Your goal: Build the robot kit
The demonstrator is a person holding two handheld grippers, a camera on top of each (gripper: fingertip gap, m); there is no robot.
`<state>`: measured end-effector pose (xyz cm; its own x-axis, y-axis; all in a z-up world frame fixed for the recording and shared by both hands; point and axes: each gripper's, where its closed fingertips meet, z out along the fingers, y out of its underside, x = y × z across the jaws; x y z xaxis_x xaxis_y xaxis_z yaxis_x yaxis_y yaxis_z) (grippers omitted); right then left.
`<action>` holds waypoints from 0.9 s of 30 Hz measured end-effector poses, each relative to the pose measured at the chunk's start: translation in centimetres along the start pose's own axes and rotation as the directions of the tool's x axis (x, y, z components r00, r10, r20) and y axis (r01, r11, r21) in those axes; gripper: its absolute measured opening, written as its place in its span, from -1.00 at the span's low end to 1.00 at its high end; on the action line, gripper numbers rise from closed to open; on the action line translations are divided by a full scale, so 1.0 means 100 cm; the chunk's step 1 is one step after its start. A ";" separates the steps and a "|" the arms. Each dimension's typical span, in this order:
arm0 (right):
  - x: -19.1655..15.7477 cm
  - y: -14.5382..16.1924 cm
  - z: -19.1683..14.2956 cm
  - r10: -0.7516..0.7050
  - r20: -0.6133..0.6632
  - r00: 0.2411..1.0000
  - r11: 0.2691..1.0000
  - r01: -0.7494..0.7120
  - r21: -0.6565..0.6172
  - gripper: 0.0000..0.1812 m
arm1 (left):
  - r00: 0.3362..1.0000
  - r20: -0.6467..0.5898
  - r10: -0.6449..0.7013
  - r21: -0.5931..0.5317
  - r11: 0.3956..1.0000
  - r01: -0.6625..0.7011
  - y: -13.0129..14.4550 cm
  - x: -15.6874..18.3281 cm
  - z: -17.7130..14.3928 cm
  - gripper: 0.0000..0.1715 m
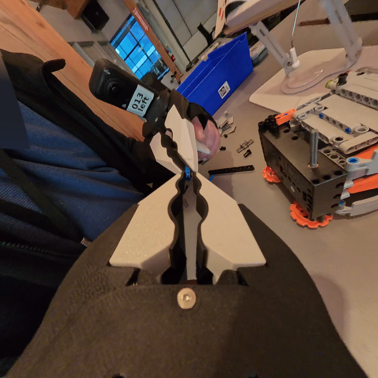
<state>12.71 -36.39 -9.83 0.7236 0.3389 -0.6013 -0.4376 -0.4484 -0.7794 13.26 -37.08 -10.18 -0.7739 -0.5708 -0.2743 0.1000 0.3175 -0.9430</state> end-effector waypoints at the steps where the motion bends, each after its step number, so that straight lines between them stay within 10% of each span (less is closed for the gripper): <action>1: 0.000 -0.002 -0.001 -0.001 -0.005 1.000 1.000 0.001 0.025 -0.98 | 1.000 -0.001 0.001 -0.001 1.000 -0.001 0.000 0.000 0.001 -0.96; 12: 0.007 -0.011 -0.001 -0.108 -0.126 0.986 0.994 0.109 0.001 -0.98 | 0.998 0.065 -0.008 -0.040 0.999 0.011 0.004 -0.010 0.004 -0.96; 14: 0.019 -0.021 -0.009 -0.177 -0.205 0.963 0.984 0.173 -0.037 -0.98 | 0.988 0.151 -0.010 -0.043 0.999 0.016 0.005 -0.027 -0.001 -0.69; 18: 0.053 -0.037 -0.028 -0.380 -0.332 0.863 0.912 0.289 -0.292 -0.98 | 0.951 0.307 -0.042 -0.126 0.988 0.084 0.027 -0.072 -0.017 -0.36; 27: 0.100 -0.023 -0.033 -0.597 -0.182 0.781 0.620 0.305 -0.723 -0.98 | 0.963 0.250 -0.104 -0.223 0.961 0.162 0.071 -0.085 -0.011 -0.49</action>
<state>22.76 -34.70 -13.46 0.9237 0.3820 0.0279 0.3357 -0.7726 -0.5389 19.84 -29.15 -14.32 -0.5990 -0.7719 -0.2132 -0.1684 0.3816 -0.9089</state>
